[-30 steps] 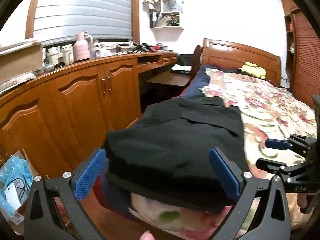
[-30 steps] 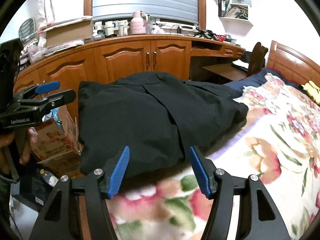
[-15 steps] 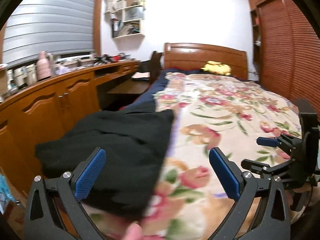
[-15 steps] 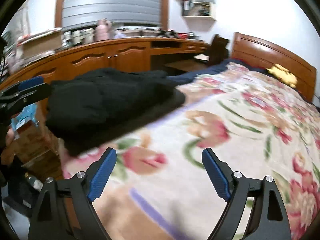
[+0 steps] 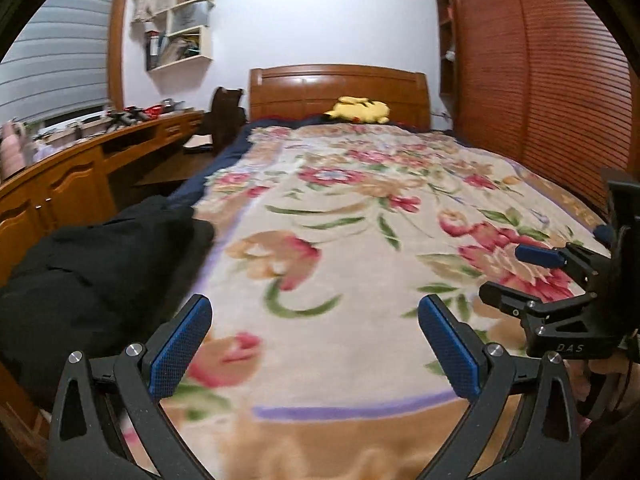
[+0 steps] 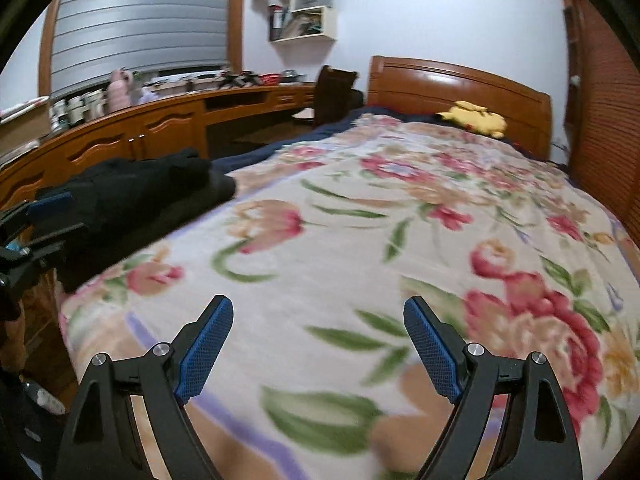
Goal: Fold large clothes
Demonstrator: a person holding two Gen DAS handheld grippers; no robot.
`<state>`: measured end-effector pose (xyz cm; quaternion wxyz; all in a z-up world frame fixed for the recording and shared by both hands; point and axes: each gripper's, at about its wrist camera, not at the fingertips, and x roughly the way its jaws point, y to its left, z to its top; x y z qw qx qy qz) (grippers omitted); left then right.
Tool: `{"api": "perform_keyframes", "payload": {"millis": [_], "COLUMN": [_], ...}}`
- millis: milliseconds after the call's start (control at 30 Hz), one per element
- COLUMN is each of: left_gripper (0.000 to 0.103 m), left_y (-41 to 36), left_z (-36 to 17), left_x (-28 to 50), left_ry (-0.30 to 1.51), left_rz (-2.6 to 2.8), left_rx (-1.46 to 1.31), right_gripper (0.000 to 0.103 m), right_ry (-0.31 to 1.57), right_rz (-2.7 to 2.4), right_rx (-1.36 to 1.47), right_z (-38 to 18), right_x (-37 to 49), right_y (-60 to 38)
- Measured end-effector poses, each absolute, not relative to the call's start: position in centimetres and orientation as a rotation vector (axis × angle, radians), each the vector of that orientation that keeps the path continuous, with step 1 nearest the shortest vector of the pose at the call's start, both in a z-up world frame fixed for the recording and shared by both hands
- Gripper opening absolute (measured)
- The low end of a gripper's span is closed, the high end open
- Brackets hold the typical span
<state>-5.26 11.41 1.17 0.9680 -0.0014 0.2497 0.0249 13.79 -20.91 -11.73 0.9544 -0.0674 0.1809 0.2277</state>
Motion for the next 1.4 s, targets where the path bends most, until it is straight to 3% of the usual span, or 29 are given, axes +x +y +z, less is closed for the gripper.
{"api": "perform_keyframes", "payload": {"millis": [667,1033,1400], "left_gripper": [0.103,0.103,0.103], "left_y": [0.0,-0.7,-0.9], "left_z": [1.2,0.7,-1.2], "left_x": [-3.3,-4.2,-4.2], "left_ry": [0.431,0.370,0.403], "left_rz": [-0.082,-0.083,-0.082], "left_rx": [-0.001,-0.015,-0.001], "right_gripper": [0.088,0.088,0.088], "right_ry": [0.296,0.173,0.164], "right_rz": [0.242,0.176,0.180], "right_rx": [-0.041,-0.014,-0.004], "right_z": [-12.4,-14.3,-15.2], "right_x": [8.8,6.3,6.7], "right_y": [-30.5,-31.6,-32.2]}}
